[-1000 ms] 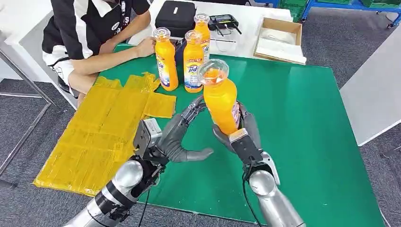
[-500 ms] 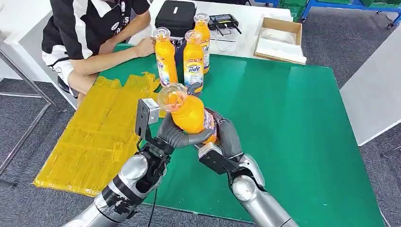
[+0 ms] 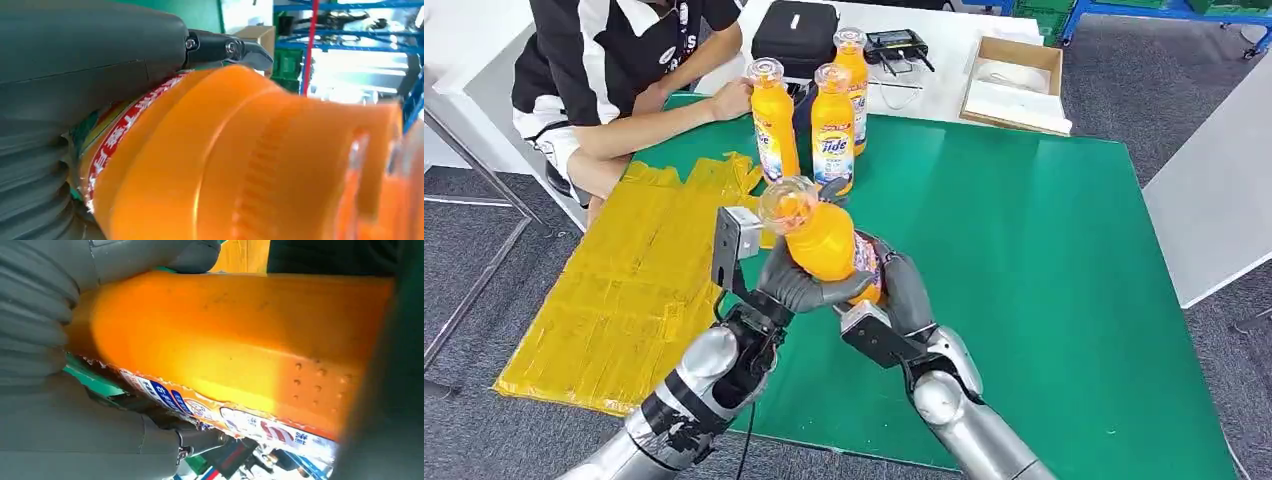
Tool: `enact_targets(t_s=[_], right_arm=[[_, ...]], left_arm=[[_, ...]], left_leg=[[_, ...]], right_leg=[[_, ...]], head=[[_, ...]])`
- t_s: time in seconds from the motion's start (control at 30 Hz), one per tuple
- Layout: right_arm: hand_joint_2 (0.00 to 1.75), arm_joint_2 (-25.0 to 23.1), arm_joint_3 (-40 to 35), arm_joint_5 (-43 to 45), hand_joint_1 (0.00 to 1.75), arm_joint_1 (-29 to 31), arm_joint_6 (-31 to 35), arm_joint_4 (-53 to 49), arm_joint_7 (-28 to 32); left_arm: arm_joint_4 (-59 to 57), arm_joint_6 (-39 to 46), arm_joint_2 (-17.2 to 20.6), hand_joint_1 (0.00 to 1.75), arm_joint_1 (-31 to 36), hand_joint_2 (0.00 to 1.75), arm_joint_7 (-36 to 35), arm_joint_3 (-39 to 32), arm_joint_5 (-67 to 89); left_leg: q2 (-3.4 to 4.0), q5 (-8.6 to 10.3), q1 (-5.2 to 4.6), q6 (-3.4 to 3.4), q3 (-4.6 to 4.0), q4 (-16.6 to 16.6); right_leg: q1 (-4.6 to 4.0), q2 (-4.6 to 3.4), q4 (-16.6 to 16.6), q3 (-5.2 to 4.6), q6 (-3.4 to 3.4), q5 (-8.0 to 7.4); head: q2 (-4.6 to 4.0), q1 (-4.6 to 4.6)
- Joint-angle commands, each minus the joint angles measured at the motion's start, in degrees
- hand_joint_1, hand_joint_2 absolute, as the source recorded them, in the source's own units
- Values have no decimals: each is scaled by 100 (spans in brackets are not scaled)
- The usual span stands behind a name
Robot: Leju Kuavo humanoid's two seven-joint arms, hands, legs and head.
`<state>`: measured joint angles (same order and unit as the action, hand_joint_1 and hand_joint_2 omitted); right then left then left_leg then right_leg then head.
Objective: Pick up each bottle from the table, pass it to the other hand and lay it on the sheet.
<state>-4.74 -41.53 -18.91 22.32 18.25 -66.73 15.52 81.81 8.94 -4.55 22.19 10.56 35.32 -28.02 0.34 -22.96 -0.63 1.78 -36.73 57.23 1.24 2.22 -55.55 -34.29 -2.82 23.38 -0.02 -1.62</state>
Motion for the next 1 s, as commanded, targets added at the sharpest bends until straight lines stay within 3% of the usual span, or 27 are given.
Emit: enact_targets(t_s=[0.03, 0.33, 0.5, 0.77, 0.8, 0.83, 0.87, 0.9, 0.93, 0.97, 1.0], right_arm=[[175, 114, -585, 49, 175, 268, -33, 474, 28], [175, 157, -607, 49, 175, 288, -17, 400, 31], [175, 162, -220, 861, 175, 179, -384, 302, -52], [175, 372, 733, 1673, 175, -58, -276, -135, -89], [175, 399, 847, 1688, 164, -121, -230, -234, -92], [175, 392, 974, 1720, 51, -216, -180, -395, -84], [175, 404, 1021, 1717, 0, -252, -144, -462, -80], [175, 396, 1177, 1752, 0, -377, -47, -702, -53], [0, 394, 1373, 1947, 0, -520, -37, -990, 6], [0, 413, 1562, 2115, 0, -674, -36, -1329, 23], [0, 494, 1984, 2670, 0, -1032, -250, -2159, 73]], left_arm=[[32, 490, -106, 175, 195, 175, 557, -104, -28], [220, 650, -128, 175, 70, 175, 713, -25, 77], [496, 742, -57, 175, -69, 175, 1025, 124, 299], [809, 1459, 193, 175, -162, 175, 1704, -91, 1041], [869, 1543, 234, 175, -179, 175, 1764, -213, 1093], [920, 1672, 270, 175, -199, 175, 1839, -329, 1251], [926, 1681, 308, 175, -203, 175, 1842, -395, 1273], [910, 1813, 370, 175, -203, 175, 1914, -496, 1549], [855, 2153, 491, 175, -163, 175, 2067, -594, 2143], [776, 2419, 636, 175, -102, 175, 2101, -703, 2692], [-35, 2778, 1354, 175, 336, 175, -116, -776, 5529]], left_leg=[[1, -15, 12, -16, 32, 6], [-8, -9, 10, -12, 22, 3], [-9, -9, 8, -12, 24, 2], [-16, -9, 9, -14, 27, 2], [-21, -11, 9, -17, 36, 2], [-11, -7, 9, -14, 24, 0], [-17, -13, 12, -18, 38, 3], [-16, -5, 9, -13, 20, 0], [-19, -12, 13, -18, 33, 5], [-17, -5, 7, -13, 22, -1], [-15, -12, 11, -17, 35, 3]], right_leg=[[-8, -20, 2, 38, 17, 12], [-8, -6, 5, 28, 12, 9], [-5, -6, 4, 29, 12, 11], [-6, 0, 4, 33, 15, 13], [-5, 2, 4, 44, 17, 18], [-6, -3, 5, 28, 14, 11], [-8, -3, 4, 46, 19, 18], [-6, 2, 5, 26, 13, 10], [-9, 0, 2, 41, 18, 17], [-4, 2, 5, 28, 13, 10], [-7, -4, 4, 42, 17, 15]], head=[[0, -2], [0, 0], [0, -2], [0, -2], [0, 0], [0, -2], [0, -2], [0, -2], [0, 0], [0, -4], [0, 4]])
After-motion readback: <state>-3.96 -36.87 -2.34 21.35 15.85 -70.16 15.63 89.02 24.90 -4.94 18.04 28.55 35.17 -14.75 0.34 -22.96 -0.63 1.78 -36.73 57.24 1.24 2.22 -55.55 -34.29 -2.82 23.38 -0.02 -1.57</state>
